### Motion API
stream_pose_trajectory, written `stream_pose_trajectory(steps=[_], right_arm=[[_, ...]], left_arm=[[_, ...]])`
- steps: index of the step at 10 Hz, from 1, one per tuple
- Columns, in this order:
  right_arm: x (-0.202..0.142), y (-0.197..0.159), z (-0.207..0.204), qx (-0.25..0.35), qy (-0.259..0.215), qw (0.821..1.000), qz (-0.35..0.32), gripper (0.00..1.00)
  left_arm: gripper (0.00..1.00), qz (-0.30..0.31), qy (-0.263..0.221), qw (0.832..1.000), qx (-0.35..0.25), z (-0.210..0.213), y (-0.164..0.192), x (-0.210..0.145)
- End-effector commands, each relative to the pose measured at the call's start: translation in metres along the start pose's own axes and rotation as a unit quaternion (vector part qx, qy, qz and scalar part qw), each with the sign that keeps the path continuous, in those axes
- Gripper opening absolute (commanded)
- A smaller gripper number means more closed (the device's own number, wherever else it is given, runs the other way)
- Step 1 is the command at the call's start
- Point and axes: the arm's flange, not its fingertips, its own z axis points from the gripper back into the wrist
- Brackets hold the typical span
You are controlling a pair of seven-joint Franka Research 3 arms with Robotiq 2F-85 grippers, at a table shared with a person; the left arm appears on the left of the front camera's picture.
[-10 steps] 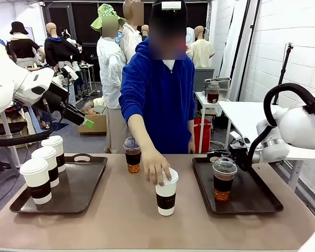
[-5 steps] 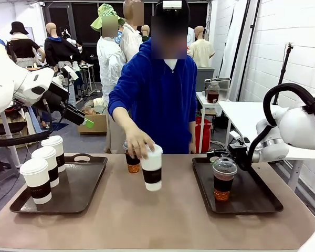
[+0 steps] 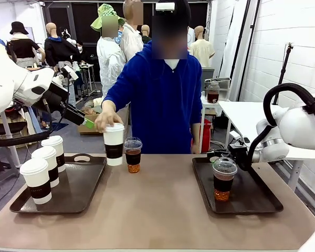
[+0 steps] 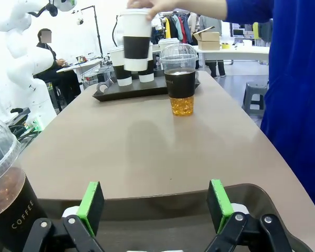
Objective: Distribute the coffee onto the tray.
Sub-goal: Pick up another iced Americano from the middle of the table and place it on the right Handle tray.
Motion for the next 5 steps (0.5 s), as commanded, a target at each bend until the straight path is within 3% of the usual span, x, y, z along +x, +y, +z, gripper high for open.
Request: stream_pose_trajectory(steps=[1,5], right_arm=[[0.006,-0.007,-0.014,-0.011,-0.003,1.0,-0.002,1.0],[0.015,-0.022,-0.074,-0.011,0.003,1.0,-0.013,1.0]], left_arm=[[1.0,0.001,-0.001,1.0,-0.004,0.0,0.001,-0.002],[1.0,0.001,-0.001,1.0,-0.004,0.0,0.001,-0.002]])
